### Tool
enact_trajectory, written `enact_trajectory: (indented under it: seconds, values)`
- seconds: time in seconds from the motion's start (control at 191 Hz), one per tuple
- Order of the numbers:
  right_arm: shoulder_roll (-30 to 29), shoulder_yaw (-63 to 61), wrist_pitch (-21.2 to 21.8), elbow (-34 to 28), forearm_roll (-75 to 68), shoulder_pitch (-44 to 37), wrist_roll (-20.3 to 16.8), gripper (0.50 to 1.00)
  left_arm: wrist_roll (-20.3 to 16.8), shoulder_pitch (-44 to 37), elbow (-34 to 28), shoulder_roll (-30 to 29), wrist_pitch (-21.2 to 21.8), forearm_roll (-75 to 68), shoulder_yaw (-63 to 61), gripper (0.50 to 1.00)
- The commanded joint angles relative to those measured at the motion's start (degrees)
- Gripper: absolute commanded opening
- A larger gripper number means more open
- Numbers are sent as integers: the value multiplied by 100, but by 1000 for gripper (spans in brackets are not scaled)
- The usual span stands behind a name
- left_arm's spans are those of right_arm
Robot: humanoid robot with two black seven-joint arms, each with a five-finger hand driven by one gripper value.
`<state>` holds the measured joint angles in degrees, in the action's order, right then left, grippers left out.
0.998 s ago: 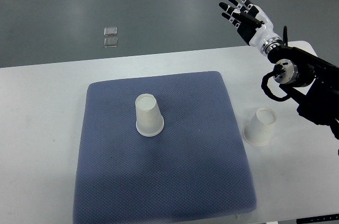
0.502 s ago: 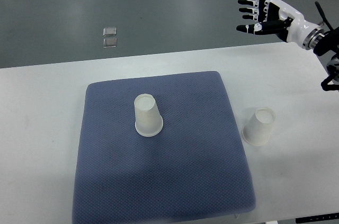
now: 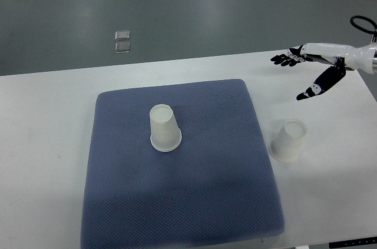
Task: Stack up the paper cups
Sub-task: 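Swing the right hand down toward the white cup beside the pad, then close the right hand fingers around the white cup beside the pad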
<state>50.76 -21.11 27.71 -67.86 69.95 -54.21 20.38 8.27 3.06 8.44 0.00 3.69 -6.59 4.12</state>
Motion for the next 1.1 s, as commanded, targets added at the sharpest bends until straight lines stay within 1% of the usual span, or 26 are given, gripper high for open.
enact_trajectory:
  seconds: [0.0,0.084,0.282,0.523,0.705,0.909,1.097]
  values:
    - [31,28,120,-280,581,24,54,913,-1,2,0,0,0,0,1,1000]
    - [-39,64,120,-395,1028,59,45,913,-1,2,0,0,0,0,1,1000]
    - [-259,521,24,-377,2233,51,19,913,-1,2,0,0,0,0,1,1000]
    - [-444,591,-64,-316,2541,51,1,913,-1,2,0,0,0,0,1,1000]
    - [-523,863,-301,-298,2620,59,1,913,-1,2,0,0,0,0,1,1000]
    - [-576,881,-381,-254,2646,156,1,911,-1,-7,0,0,0,0,-8,1000]
    - [-584,881,-600,-219,2681,279,1,897,-1,-7,0,0,0,0,1,1000]
